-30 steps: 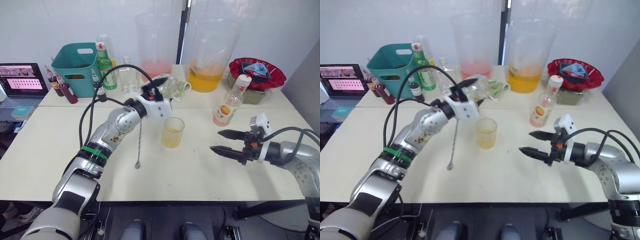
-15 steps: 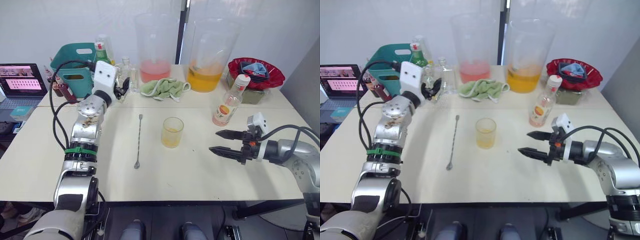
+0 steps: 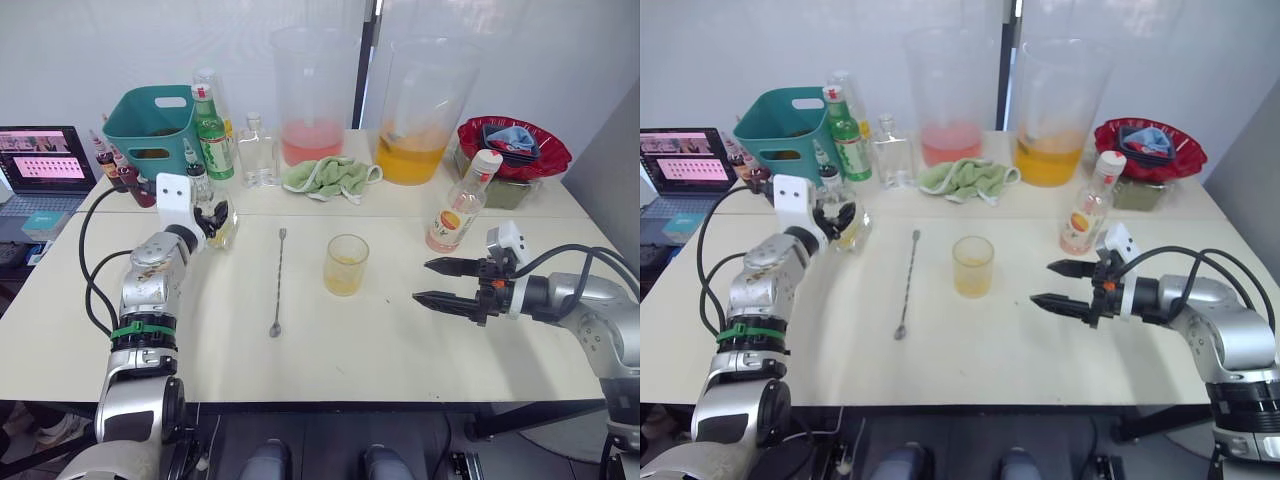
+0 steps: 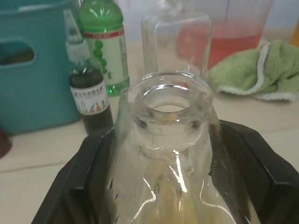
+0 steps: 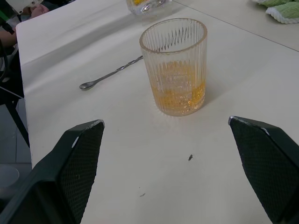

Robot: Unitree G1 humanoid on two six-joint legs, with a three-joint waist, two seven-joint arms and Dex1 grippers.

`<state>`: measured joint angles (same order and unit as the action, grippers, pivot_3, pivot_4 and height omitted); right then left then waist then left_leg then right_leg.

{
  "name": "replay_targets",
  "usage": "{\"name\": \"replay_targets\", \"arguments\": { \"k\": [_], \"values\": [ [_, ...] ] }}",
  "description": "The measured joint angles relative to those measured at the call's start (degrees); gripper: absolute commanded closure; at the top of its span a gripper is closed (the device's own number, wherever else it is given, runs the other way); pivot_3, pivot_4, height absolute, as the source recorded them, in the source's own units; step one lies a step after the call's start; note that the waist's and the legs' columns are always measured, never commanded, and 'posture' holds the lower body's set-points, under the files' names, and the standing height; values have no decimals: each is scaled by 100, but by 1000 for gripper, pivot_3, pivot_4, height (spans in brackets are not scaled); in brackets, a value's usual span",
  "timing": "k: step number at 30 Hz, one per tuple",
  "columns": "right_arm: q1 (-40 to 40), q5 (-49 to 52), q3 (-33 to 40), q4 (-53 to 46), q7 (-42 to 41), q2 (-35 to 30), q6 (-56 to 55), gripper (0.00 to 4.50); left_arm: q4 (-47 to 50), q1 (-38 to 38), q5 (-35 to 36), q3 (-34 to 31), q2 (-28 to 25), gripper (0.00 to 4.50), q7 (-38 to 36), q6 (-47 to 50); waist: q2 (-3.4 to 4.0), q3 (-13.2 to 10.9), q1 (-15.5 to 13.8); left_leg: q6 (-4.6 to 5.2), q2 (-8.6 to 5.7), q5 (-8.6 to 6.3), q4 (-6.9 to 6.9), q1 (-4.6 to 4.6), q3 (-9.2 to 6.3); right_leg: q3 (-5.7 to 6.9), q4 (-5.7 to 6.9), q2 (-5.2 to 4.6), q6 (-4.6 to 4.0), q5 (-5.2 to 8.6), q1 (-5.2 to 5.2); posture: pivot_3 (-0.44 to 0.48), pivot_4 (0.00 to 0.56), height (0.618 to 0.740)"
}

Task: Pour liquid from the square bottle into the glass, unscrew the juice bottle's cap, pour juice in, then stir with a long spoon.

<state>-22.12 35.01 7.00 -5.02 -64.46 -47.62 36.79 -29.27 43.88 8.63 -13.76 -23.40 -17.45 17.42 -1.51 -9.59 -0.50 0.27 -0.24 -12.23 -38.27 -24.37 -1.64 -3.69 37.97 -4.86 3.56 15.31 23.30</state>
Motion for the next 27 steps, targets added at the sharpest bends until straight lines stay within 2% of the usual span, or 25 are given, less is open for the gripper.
{"name": "replay_targets", "arguments": {
  "k": [3,5,7,16,21,24,27],
  "values": [
    [1,-2,-6,7,-16,0,0,0,-62,-84,-46,82,-30,1716,-40,-62,-2,1,-2,0,0,0,0,1,1,0,0,0,0,0,-1,0,150,740],
    [2,-1,-10,8,-20,0,0,0,-74,-104,-67,117,-71,664,-81,-94,-2,1,4,0,1,0,0,2,2,0,1,0,0,0,-1,0,150,740],
    [17,-2,-10,7,-20,1,0,0,-75,-119,-74,125,-119,55,-91,-123,-2,1,7,0,2,0,1,3,1,0,1,0,0,0,-1,0,150,740],
    [24,-7,-72,17,-69,10,-2,0,156,-106,179,-52,-150,18,-104,-127,-5,0,-2,0,3,0,0,1,1,0,1,-1,0,0,0,0,150,740],
    [-11,-5,-72,73,-179,-6,-3,0,1148,868,594,-285,-648,18,-257,-4,-39,-16,-2,-2,-1,0,-2,6,-3,3,1,-6,0,0,-5,0,150,740],
    [-123,-6,-75,146,-195,17,-23,0,1575,1034,847,-302,-914,18,-594,295,-7,2,15,0,-1,-1,2,19,2,0,1,-6,0,0,-13,0,150,740],
    [-299,10,-75,183,-182,220,-112,0,1969,728,1404,-207,-1027,18,-1321,869,-7,2,44,-1,7,0,2,15,0,0,2,5,0,0,-10,0,150,740]
  ]
}}
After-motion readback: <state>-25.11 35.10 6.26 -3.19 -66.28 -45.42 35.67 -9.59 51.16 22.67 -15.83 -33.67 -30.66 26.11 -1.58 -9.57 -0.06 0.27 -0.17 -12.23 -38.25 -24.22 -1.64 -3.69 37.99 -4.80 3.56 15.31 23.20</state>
